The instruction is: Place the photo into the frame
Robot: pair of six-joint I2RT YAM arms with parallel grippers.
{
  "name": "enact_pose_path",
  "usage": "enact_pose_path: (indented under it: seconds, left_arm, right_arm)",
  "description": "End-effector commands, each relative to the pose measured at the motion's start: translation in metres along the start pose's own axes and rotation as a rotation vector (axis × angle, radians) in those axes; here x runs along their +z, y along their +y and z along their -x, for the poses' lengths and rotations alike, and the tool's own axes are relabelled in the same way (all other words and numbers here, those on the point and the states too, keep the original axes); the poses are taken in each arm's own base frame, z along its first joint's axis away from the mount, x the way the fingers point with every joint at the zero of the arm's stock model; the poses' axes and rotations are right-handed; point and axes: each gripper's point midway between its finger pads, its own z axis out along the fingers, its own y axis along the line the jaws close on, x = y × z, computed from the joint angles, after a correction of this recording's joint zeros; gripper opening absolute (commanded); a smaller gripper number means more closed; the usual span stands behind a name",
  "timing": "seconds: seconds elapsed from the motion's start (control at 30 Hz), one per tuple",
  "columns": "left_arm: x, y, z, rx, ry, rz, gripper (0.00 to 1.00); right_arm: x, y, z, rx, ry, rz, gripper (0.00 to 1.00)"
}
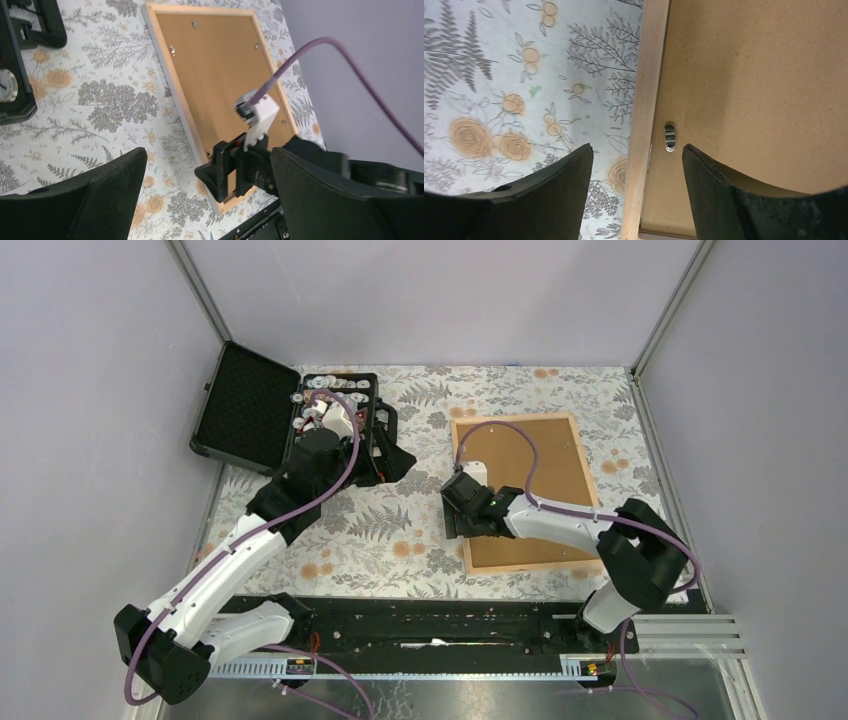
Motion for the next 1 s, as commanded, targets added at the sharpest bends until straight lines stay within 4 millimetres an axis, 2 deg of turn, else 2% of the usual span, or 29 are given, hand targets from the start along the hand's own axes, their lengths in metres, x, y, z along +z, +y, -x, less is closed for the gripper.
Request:
enact_pose_path:
  seconds: [0.0, 0.2, 0.5, 0.63, 0.73, 0.8, 0.87, 0.97]
  left_arm:
    - [-0.004, -0.02, 0.031, 0.041, -0.074, -0.047, 0.99]
    - [-0.007, -0.018, 0.031, 0.045, -0.081, -0.04, 0.99]
    - [-0.008, -0.016, 0.034, 0.055, -0.092, -0.025, 0.99]
    - [-0.006, -0.015, 0.032, 0.061, -0.082, -0.023, 0.99]
    - [-0.004, -0.013, 0.032, 0.063, -0.081, -0.016, 0.99]
    - [0.0, -0.013, 0.032, 0.065, -0.078, -0.014, 0.99]
    - [0.003, -0.012, 0.033, 0.068, -0.079, -0.012, 0.99]
    - [0.007, -0.015, 0.038, 0.079, -0.083, -0.011, 0.99]
  right_arm:
    - [0.011, 0.002, 0.0, -0.024, 0.01, -0.034, 0.73]
    - [0.027, -0.002, -0.009, -0.047, 0.042, -0.073, 0.68]
    - [0.034, 0.004, -0.028, -0.065, 0.105, -0.019, 0.39]
    - [0.03, 0.002, -0.034, -0.086, 0.122, -0.001, 0.22]
    - [0.025, 0.001, -0.033, -0.093, 0.118, 0.005, 0.13]
    - [0.02, 0.004, -0.026, -0.098, 0.104, 0.015, 0.15]
    - [0.01, 0.012, -0.01, -0.099, 0.074, 0.033, 0.36]
    - [-0.011, 0.025, 0.02, -0.086, -0.002, 0.075, 0.58]
